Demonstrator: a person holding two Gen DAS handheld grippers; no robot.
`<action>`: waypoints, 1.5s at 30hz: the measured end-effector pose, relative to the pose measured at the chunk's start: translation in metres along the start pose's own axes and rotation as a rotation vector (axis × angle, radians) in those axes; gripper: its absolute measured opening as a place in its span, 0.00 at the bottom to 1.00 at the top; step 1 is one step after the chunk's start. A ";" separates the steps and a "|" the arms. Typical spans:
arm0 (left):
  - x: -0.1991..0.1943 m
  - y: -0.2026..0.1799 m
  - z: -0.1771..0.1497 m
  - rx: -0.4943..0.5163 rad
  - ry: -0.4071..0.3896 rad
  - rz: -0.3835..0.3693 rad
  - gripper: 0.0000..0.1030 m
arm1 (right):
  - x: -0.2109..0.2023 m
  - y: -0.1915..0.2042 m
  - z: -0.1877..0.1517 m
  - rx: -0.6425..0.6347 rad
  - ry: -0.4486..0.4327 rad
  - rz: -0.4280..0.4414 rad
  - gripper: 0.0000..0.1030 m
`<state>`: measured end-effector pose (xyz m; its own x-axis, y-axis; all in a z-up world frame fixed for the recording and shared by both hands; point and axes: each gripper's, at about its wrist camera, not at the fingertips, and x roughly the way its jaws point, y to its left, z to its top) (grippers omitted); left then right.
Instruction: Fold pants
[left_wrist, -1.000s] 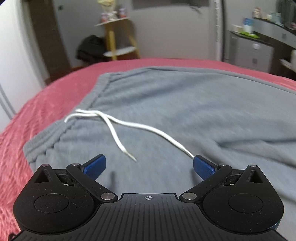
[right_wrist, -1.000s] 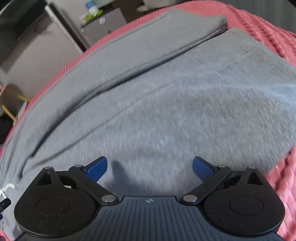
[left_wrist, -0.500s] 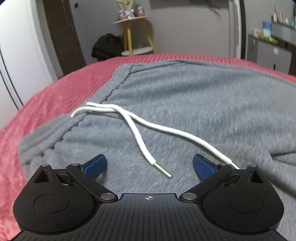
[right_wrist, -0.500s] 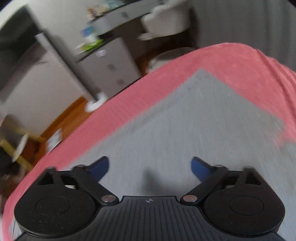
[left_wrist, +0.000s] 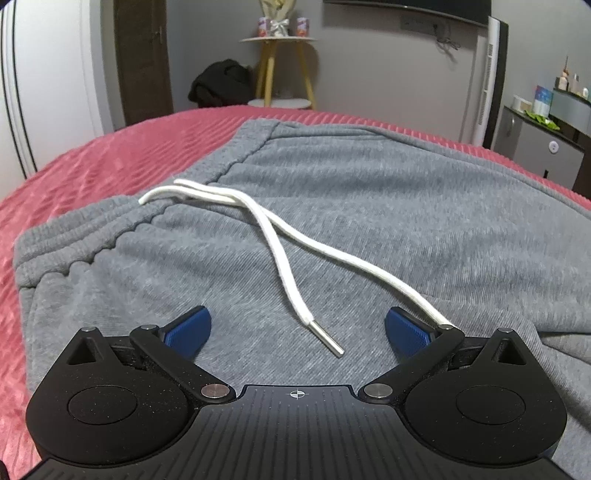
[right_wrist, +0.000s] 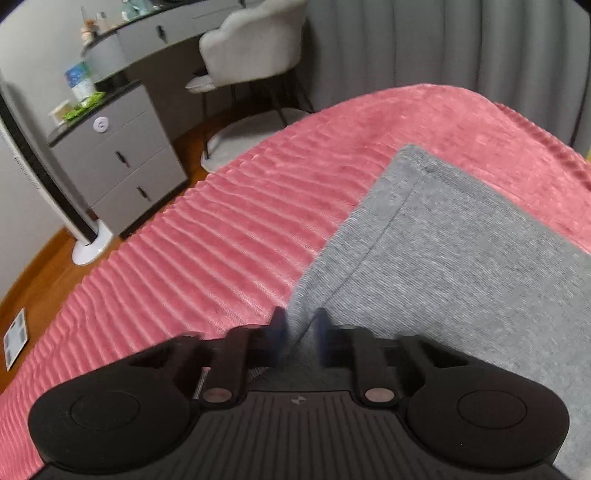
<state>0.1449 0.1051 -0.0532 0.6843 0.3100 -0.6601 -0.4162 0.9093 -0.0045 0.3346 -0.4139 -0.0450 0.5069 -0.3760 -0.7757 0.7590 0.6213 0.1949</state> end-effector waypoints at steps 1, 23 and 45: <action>0.000 0.000 0.001 0.002 0.006 -0.003 1.00 | -0.012 -0.008 -0.001 0.012 -0.012 0.031 0.04; 0.014 0.003 0.094 -0.203 0.088 -0.473 0.78 | -0.175 -0.277 -0.149 0.324 0.001 0.276 0.30; 0.041 -0.001 0.148 -0.146 0.172 -0.559 0.07 | -0.151 -0.274 -0.102 0.463 0.021 0.299 0.05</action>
<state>0.2618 0.1577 0.0312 0.7213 -0.2648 -0.6400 -0.1077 0.8699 -0.4813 0.0084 -0.4568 -0.0422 0.7231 -0.2127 -0.6572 0.6863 0.3292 0.6485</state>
